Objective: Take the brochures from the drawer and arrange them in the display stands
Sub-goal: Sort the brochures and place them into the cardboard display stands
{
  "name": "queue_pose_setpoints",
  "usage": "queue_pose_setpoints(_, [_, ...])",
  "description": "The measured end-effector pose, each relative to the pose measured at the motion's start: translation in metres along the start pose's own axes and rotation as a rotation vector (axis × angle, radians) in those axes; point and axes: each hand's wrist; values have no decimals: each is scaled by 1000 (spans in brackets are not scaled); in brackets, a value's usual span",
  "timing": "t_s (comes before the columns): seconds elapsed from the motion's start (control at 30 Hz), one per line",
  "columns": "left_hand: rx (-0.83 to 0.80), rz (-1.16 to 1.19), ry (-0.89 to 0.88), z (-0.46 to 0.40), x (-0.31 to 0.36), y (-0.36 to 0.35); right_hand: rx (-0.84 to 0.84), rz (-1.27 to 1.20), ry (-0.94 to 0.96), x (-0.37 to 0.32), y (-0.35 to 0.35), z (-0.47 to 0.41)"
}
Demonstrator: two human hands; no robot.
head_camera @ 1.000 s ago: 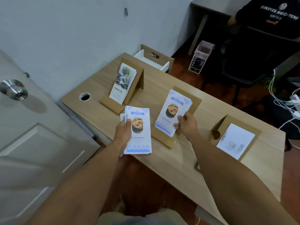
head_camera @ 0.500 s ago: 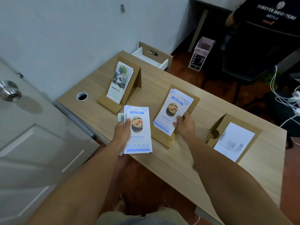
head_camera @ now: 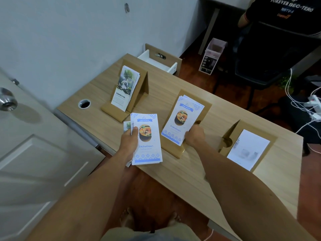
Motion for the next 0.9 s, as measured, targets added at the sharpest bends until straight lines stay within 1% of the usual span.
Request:
queue_pose_setpoints(0.1, [-6,21,9,0,2,-4,-45,4,-1,2,0,7])
queue_pose_setpoints(0.17, [-10,48,19,0,5,-7,-41,-7,1,4,2,12])
queue_pose_setpoints(0.23, [-21,75,41,2,6,-10,-48,-72,-8,4,3,17])
queue_pose_setpoints(0.27, [-28,93,56,3,8,-13,-93,-172,-11,1,4,20])
queue_pose_setpoints(0.33, [-46,120,79,8,10,-19,-273,-433,-30,-4,6,31])
queue_pose_setpoints(0.37, [-55,135,83,12,10,-23,-362,-528,-33,-6,9,39])
queue_pose_setpoints(0.4, [-63,146,89,15,10,-27,-423,-572,-26,-7,10,45])
queue_pose_setpoints(0.53, [-94,210,95,35,9,-42,-526,-594,41,1,12,60])
queue_pose_setpoints(0.63, [-77,252,115,53,6,-51,-544,-582,80,14,12,67])
queue_pose_setpoints(0.73, [-39,278,134,70,-5,-56,-583,-617,81,30,14,72])
queue_pose_setpoints(0.9, [10,215,97,99,-23,-56,-579,-605,83,63,16,83])
Point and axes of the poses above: each hand's wrist, its own z-axis away from the middle knuckle, its own y-axis out of the back of the hand, x = y × z, and after that the axes turned 12 degrees about -y, right-handed
